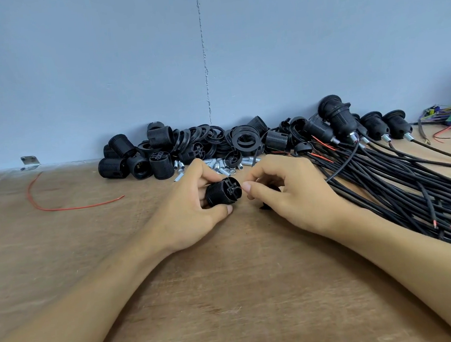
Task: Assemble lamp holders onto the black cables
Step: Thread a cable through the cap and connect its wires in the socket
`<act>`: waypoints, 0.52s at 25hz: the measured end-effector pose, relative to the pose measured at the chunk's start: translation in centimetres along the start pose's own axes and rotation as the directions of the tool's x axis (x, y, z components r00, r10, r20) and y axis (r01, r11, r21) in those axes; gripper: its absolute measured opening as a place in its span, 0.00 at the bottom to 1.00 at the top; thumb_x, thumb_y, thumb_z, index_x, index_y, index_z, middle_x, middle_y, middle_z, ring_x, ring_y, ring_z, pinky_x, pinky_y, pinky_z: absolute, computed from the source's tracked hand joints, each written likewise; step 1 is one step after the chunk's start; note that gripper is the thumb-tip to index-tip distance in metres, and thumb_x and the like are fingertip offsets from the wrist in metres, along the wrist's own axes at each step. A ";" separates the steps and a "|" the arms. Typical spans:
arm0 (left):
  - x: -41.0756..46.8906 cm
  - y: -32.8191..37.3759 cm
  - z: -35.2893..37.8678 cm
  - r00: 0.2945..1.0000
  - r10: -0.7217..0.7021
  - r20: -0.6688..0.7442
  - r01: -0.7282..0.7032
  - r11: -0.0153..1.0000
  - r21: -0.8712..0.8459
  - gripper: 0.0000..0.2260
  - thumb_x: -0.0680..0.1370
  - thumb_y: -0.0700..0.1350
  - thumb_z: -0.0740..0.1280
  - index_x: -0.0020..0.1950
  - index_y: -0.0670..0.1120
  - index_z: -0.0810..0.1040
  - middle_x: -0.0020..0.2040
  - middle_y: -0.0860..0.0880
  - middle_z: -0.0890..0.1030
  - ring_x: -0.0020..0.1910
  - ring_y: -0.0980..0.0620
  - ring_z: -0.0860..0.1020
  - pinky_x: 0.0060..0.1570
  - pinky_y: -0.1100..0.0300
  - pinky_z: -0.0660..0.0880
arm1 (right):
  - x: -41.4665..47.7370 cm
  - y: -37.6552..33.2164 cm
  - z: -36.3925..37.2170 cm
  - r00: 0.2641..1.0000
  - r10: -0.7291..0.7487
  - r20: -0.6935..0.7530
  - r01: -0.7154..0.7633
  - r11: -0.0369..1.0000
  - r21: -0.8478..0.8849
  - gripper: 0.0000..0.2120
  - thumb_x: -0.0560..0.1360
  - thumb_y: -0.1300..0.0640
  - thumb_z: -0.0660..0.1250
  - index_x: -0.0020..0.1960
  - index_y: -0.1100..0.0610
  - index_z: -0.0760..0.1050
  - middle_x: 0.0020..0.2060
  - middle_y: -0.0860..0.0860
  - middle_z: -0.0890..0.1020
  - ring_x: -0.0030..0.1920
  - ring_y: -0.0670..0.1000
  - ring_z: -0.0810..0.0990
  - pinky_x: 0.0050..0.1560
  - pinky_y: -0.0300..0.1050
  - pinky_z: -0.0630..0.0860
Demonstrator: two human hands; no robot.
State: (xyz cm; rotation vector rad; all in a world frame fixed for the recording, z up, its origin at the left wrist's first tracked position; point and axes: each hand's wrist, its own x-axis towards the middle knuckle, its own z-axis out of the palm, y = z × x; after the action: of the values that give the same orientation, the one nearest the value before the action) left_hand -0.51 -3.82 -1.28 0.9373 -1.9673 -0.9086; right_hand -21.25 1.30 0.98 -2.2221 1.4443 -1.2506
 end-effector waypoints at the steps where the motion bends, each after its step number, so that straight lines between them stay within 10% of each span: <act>1: 0.0 -0.1 0.0 1.000 0.003 -0.001 -0.003 1.000 -0.003 0.18 0.73 0.31 0.75 0.54 0.46 0.71 0.53 0.51 0.85 0.52 0.56 0.85 0.58 0.55 0.81 | 0.0 0.0 0.0 0.998 -0.062 0.011 0.063 0.995 -0.080 0.06 0.77 0.58 0.71 0.43 0.48 0.79 0.40 0.45 0.82 0.42 0.45 0.81 0.45 0.40 0.76; 13: -0.1 0.0 0.0 0.994 0.105 -0.038 -0.103 0.993 0.061 0.16 0.70 0.43 0.74 0.51 0.59 0.74 0.51 0.58 0.84 0.53 0.56 0.84 0.60 0.46 0.79 | 0.0 0.5 0.0 0.974 -0.221 0.050 0.227 0.950 -0.215 0.04 0.78 0.59 0.70 0.45 0.53 0.78 0.42 0.44 0.77 0.42 0.44 0.75 0.46 0.42 0.74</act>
State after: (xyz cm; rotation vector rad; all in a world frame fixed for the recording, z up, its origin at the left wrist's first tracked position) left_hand -0.45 -3.74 -1.33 0.8711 -1.9979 -0.7705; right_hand -21.53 1.09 0.67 -2.6022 1.4134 -1.1700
